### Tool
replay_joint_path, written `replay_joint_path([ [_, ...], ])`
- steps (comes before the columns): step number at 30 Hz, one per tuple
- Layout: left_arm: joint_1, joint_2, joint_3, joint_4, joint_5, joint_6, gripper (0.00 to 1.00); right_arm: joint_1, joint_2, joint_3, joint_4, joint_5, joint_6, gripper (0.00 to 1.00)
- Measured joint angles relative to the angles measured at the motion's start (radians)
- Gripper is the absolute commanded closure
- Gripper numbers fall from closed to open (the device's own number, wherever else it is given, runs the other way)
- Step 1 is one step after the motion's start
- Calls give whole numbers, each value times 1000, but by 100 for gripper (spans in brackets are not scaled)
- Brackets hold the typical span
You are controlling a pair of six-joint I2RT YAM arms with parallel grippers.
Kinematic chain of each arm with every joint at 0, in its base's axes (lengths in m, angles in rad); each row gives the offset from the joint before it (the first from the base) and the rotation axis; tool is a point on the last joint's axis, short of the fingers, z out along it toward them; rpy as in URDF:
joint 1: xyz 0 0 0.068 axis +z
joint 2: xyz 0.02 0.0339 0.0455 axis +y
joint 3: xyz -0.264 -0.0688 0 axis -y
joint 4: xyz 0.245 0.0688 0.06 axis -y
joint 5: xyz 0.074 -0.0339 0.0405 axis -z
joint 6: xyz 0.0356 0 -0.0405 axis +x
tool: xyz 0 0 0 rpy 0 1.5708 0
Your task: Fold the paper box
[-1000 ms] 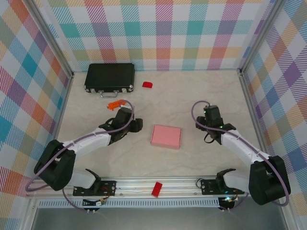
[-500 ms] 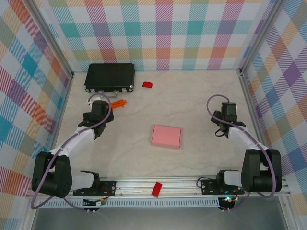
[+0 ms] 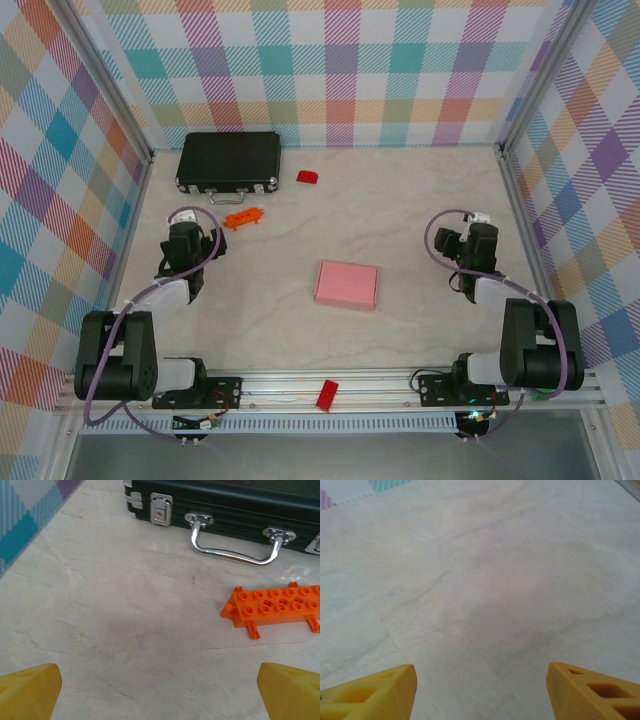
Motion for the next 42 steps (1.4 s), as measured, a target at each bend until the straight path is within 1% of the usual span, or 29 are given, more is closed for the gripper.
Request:
replay_joint_path([
  [3, 23, 44, -31, 85, 70, 14, 0, -2, 15, -25, 81, -26, -14, 27],
  [6, 26, 84, -35, 125, 130, 30, 0, -6, 37, -26, 119, -51, -27, 27],
  [9, 27, 94, -35, 151, 187, 34, 0, -8, 63, -26, 171, -79, -32, 26],
  [13, 30, 102, -55, 256, 277, 29, 0, -11, 84, -26, 204, -108, -43, 25],
  [16, 30, 123, -90, 348, 323, 24, 0, -11, 84, -32, 226, -120, -49, 25],
  [19, 30, 145, -110, 392, 353, 20, 0, -11, 84, -45, 256, -130, -53, 25],
  [25, 30, 160, -128, 478, 356, 9, 0, -11, 87, -93, 330, -153, -62, 25],
  [28, 29, 184, -128, 492, 350, 6, 0, -11, 116, -111, 388, -166, -74, 25],
  [31, 13, 212, -128, 522, 327, 10, 0, -10, 168, -114, 433, -175, -80, 22],
  [33, -2, 245, -126, 542, 300, 15, 0, -5, 183, -114, 431, -175, -82, 20],
  [34, -12, 254, -125, 531, 287, 20, 0, -1, 183, -114, 429, -174, -84, 18],
  [35, -22, 261, -125, 526, 274, 26, 0, 7, 183, -109, 425, -167, -85, 12],
  [36, -31, 264, -125, 526, 263, 30, 0, 14, 184, -101, 416, -157, -88, 3],
  [37, -34, 264, -125, 525, 257, 33, 0, 21, 184, -93, 409, -147, -94, 1],
  [42, -42, 264, -124, 529, 235, 37, 0, 50, 184, -66, 398, -114, -111, 1],
])
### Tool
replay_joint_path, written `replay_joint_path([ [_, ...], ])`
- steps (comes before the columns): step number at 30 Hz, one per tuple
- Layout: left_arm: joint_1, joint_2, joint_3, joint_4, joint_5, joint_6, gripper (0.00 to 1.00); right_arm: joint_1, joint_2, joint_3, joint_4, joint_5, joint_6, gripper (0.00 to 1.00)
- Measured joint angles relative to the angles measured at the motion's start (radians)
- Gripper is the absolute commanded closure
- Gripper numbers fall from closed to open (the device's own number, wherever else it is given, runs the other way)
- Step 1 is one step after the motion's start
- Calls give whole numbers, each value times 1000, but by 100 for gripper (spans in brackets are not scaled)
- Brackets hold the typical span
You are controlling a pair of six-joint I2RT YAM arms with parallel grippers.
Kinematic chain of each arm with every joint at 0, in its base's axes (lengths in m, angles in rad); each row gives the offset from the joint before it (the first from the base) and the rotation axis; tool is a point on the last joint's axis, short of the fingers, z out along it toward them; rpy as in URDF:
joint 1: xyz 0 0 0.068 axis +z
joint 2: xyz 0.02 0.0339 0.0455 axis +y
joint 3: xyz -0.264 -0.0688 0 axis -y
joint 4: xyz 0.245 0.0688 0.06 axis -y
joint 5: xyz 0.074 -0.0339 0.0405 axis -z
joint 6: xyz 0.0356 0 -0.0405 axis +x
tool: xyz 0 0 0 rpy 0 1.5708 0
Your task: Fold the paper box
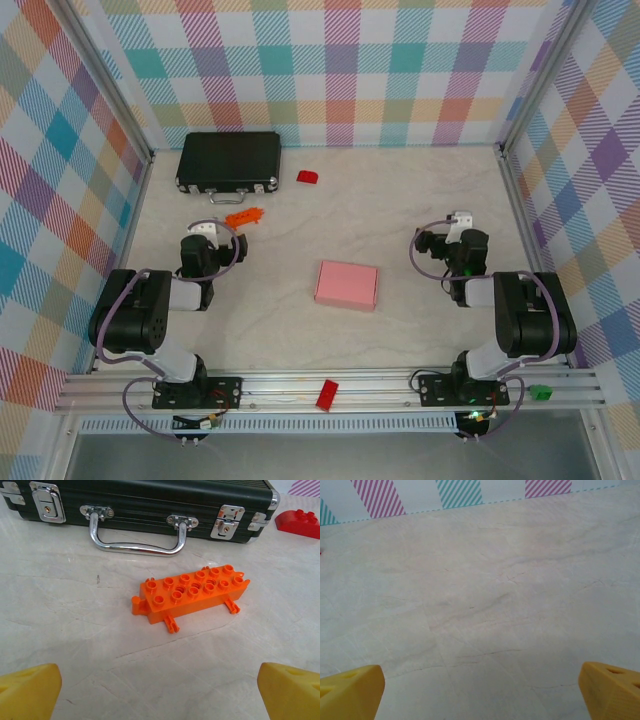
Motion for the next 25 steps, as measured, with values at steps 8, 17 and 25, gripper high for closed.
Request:
replay_joint_path([
  [8, 0, 0, 0, 1, -2, 12, 0, 0, 0, 0, -10, 12, -8, 1],
  [17, 0, 0, 4, 1, 2, 22, 0, 1, 0, 0, -12, 12, -15, 1],
  [25, 0, 0, 4, 1, 5, 22, 0, 1, 0, 0, -13, 12, -15, 1],
])
